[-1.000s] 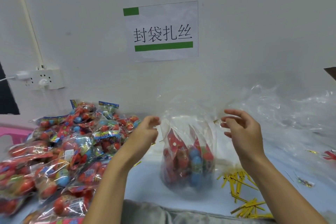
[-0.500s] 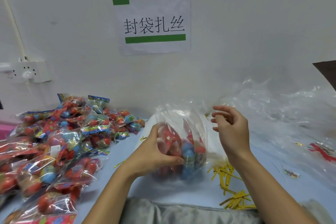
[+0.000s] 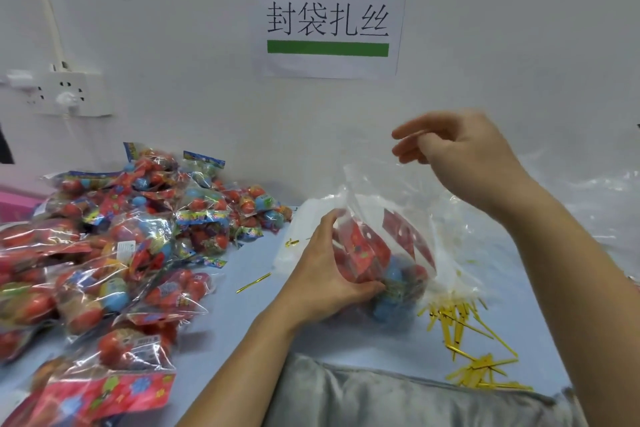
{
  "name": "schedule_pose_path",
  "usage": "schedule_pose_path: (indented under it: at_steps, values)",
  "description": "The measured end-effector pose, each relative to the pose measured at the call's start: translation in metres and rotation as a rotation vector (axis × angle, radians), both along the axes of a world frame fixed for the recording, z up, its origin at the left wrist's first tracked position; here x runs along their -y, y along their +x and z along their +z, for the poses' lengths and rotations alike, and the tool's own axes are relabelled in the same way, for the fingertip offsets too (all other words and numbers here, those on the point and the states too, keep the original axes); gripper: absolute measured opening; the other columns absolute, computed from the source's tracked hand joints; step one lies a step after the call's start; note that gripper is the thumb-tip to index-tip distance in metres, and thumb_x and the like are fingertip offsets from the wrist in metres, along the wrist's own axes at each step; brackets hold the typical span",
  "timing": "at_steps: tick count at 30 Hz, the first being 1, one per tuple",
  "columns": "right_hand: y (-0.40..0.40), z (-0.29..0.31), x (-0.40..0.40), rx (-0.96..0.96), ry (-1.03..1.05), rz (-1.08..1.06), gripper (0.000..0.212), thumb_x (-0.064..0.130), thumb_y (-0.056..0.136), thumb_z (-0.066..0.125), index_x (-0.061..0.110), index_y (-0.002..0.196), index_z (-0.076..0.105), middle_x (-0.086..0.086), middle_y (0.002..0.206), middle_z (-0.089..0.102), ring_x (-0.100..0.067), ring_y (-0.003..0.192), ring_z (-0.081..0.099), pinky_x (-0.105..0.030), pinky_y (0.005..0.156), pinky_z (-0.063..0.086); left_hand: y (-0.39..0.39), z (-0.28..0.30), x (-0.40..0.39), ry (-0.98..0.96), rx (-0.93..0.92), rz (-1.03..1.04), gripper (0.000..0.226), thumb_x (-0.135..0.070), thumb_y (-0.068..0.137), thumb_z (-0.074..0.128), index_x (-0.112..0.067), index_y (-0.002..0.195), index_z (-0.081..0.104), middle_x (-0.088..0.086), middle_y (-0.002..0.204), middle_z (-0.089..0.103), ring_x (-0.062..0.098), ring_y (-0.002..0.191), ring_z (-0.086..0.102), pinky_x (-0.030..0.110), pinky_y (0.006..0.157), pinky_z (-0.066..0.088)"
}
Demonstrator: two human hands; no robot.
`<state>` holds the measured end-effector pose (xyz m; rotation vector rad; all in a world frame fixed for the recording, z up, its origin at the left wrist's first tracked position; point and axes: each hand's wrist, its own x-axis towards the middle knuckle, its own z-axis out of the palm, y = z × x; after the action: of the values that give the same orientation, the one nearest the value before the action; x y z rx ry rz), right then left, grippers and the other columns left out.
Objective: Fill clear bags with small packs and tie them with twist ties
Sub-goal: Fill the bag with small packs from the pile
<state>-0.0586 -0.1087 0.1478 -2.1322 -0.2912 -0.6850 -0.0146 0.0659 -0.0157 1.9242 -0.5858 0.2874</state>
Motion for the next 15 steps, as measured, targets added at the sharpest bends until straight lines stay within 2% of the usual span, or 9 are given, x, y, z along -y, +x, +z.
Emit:
schedule_pose_path:
  at_steps: [2,3,6,9,11,13,15]
  values:
    - [0.003,0.003,-0.005,-0.178,-0.163,-0.028,0.039,0.000,0.088,0.041,0.021,0.090,0.074,-0.001,0.088,0.076,-0.010,0.072,0.074,-0.030,0.077,0.058,-0.001,0.001,0.000,0.018,0.035,0.008,0.102,-0.040,0.059,0.090,-0.069,0.124,0.018,-0.018,0.123,0.053,0.000,0.104,0.059,0.012,0.086,0.050]
    - [0.004,0.001,-0.005,-0.232,-0.257,-0.057,0.040,-0.001,0.087,0.041,0.021,0.091,0.073,-0.003,0.090,0.075,-0.011,0.071,0.074,-0.029,0.073,0.058,-0.002,0.001,0.001,0.028,0.052,0.008,0.101,-0.041,0.059,0.090,-0.069,0.124,0.017,-0.020,0.124,0.051,-0.001,0.103,0.058,0.010,0.086,0.048]
    - [0.005,-0.009,-0.002,-0.327,-0.428,-0.114,0.042,-0.001,0.087,0.041,0.023,0.097,0.074,-0.004,0.092,0.075,-0.012,0.063,0.072,-0.021,0.055,0.051,-0.001,0.002,0.004,0.045,0.069,-0.007,0.100,-0.041,0.059,0.089,-0.054,0.134,0.025,-0.015,0.121,0.055,0.004,0.100,0.060,0.027,0.090,0.053]
    - [0.001,-0.007,0.005,-0.416,-0.493,-0.118,0.035,0.002,0.090,0.047,0.022,0.096,0.075,-0.001,0.079,0.078,-0.010,0.056,0.072,-0.023,0.054,0.053,0.000,0.003,0.006,0.061,0.092,-0.015,0.100,-0.040,0.060,0.090,-0.052,0.134,0.023,-0.019,0.116,0.052,0.000,0.097,0.058,0.021,0.085,0.052]
    - [-0.002,-0.005,0.009,-0.446,-0.544,-0.136,0.030,0.002,0.088,0.052,0.017,0.092,0.077,0.002,0.067,0.076,-0.008,0.057,0.071,-0.021,0.054,0.056,0.001,0.004,0.007,0.080,0.105,-0.021,0.104,-0.039,0.061,0.090,-0.047,0.139,0.023,-0.012,0.120,0.053,0.004,0.100,0.058,0.026,0.089,0.053]
    - [-0.003,-0.006,0.010,-0.488,-0.598,-0.157,0.026,0.003,0.089,0.055,0.014,0.095,0.077,0.006,0.058,0.072,-0.005,0.061,0.070,-0.019,0.052,0.052,0.001,0.003,0.007,0.096,0.107,-0.017,0.109,-0.041,0.060,0.090,-0.044,0.143,0.020,-0.009,0.122,0.053,0.004,0.101,0.058,0.027,0.091,0.053]
    - [-0.001,-0.008,0.011,-0.499,-0.606,-0.190,0.019,0.012,0.092,0.059,0.014,0.102,0.075,0.009,0.053,0.070,-0.001,0.067,0.066,-0.020,0.052,0.046,0.003,0.002,0.006,0.099,0.100,-0.016,0.112,-0.042,0.059,0.090,-0.045,0.145,0.018,-0.012,0.120,0.051,-0.001,0.099,0.058,0.020,0.088,0.052]
